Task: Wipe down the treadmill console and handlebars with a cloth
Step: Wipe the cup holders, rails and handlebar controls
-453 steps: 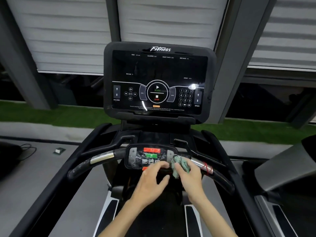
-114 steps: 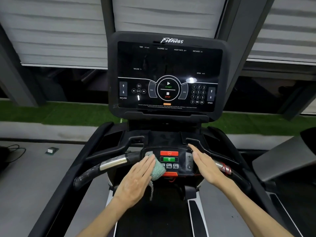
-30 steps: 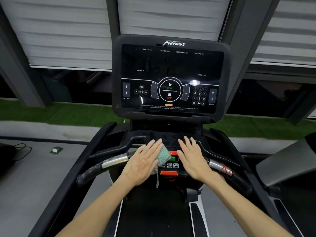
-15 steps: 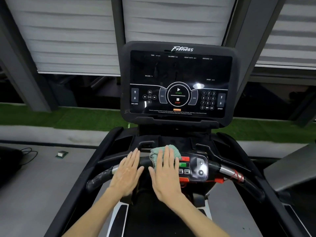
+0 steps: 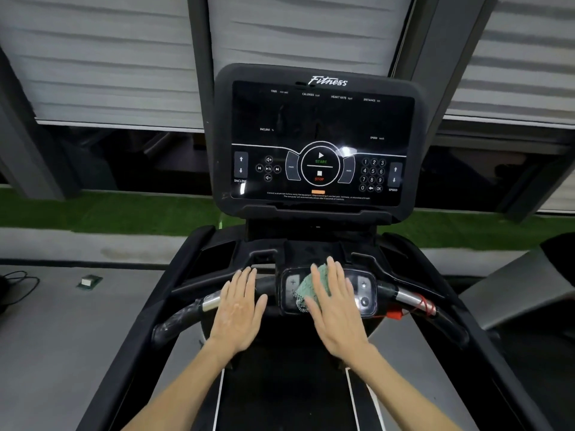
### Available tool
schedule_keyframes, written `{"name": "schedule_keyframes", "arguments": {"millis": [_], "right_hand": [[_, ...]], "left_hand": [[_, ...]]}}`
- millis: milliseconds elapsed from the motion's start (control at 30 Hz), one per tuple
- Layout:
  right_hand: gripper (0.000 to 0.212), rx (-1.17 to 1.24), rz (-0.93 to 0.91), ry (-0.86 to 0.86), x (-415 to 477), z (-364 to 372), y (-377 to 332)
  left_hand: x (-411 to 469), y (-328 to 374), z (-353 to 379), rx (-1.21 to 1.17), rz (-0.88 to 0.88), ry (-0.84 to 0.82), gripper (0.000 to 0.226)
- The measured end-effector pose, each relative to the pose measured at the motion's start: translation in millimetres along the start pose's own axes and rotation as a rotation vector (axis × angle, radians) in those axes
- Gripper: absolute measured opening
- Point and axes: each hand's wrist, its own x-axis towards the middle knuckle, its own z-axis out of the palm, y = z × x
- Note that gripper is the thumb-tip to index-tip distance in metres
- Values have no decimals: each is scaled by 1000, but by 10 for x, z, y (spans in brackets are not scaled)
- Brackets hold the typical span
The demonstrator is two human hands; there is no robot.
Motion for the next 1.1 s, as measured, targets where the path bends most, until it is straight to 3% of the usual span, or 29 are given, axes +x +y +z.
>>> {"name": "schedule_keyframes", "arguments": {"millis": [100, 200, 333, 467, 533, 600, 767, 867, 1100], "right_hand": [[60, -21, 57, 13, 202, 121, -361], [60, -103, -47, 22, 216, 241, -618], [62, -182, -163, 7, 205, 150, -396], [57, -89, 85, 65, 399, 65, -362], [56, -11, 100, 51, 482, 84, -527], [55, 9, 16, 32, 479, 127, -641], [54, -223, -295, -10, 197, 281, -582], [55, -258, -360, -25, 69, 286, -353], [55, -258, -87, -23, -331, 108, 598]], "left_hand": [[-1, -15, -4, -17, -1, 5, 80], [0, -28, 9, -37, 9, 23, 88], [-1, -39, 18, -44, 15, 40, 93], [-5, 5, 19, -65, -13, 27, 100], [-8, 14, 18, -59, -22, 26, 99], [-3, -6, 3, -60, -15, 8, 97], [-5, -32, -10, -57, 1, -7, 77], [-2, -35, -28, -67, -2, -11, 78], [1, -8, -42, -71, -12, -9, 84]]}}
